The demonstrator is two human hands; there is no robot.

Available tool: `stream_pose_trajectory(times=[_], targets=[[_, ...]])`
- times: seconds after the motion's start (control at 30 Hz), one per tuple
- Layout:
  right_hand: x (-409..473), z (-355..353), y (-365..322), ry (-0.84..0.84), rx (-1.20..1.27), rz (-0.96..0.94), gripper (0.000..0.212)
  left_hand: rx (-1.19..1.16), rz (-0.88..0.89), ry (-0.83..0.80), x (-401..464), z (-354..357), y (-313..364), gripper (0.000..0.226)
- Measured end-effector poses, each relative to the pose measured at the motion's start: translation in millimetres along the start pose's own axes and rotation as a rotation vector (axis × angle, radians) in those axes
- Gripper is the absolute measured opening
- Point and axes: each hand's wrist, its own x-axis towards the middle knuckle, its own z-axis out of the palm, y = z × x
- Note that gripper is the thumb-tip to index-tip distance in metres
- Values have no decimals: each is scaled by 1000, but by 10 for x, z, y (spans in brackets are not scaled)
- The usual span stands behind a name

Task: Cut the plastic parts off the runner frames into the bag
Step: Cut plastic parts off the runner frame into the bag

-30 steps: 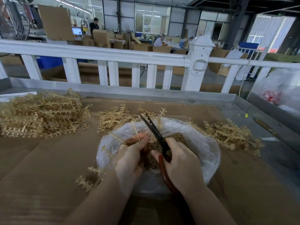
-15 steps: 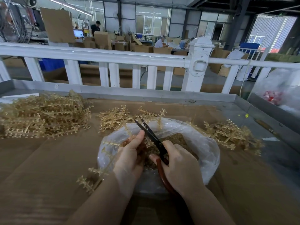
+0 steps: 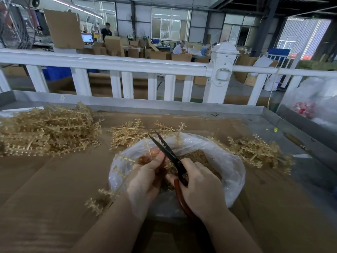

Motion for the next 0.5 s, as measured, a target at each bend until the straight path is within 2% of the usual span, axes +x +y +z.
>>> stream_pose_trajectory(times=[0.07, 0.23, 0.4, 0.5], targets=[[1, 0, -6, -13, -3, 3, 47, 0, 16, 2, 7, -13, -12, 47], [18, 10, -5, -55, -2, 4, 49, 36, 49, 22, 21, -35, -46, 8], [28, -13, 17, -93, -28, -9, 56, 45, 60, 27, 29, -37, -55, 15], [26, -17, 25, -93, -41, -8, 51, 43, 59, 15, 30, -25, -65, 14]])
